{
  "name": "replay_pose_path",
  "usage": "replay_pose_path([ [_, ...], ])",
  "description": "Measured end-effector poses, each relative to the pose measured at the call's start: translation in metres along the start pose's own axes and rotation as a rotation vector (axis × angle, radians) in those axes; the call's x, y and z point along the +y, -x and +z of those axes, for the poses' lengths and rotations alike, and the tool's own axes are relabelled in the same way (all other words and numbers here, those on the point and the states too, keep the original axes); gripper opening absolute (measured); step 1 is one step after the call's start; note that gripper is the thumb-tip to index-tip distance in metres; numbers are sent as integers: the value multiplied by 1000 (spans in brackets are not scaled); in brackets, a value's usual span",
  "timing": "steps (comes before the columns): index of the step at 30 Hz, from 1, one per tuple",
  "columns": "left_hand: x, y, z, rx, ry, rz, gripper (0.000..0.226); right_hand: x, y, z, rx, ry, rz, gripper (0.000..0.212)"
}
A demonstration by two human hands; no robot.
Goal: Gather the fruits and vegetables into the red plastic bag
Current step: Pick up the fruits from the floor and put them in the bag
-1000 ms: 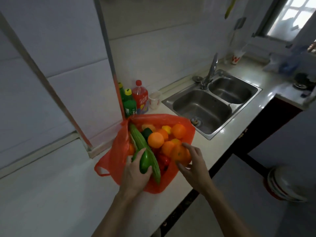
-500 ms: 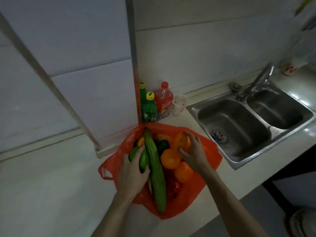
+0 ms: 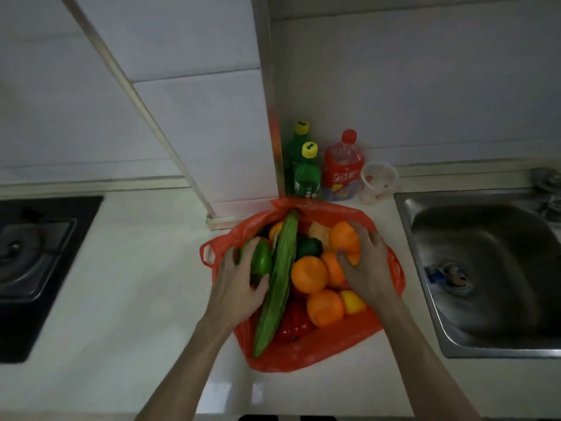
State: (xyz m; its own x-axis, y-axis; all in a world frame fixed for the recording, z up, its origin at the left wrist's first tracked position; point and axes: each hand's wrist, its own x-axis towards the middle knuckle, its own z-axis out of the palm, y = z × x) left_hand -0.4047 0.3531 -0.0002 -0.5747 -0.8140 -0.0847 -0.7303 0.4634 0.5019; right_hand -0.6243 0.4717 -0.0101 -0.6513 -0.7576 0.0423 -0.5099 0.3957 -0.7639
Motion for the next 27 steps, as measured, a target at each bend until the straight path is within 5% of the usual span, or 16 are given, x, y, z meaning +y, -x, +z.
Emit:
replay_pose_path([
  [5, 5, 39, -17, 131, 0, -58, 54, -25, 40, -3, -64, 3, -176, 47],
  [12, -65, 146, -36, 213, -52, -349, 45, -80, 104, 61, -391, 66, -466, 44],
  [27, -186, 525, -40, 442, -10, -1000, 45, -194, 328, 219, -995, 219, -1001, 40],
])
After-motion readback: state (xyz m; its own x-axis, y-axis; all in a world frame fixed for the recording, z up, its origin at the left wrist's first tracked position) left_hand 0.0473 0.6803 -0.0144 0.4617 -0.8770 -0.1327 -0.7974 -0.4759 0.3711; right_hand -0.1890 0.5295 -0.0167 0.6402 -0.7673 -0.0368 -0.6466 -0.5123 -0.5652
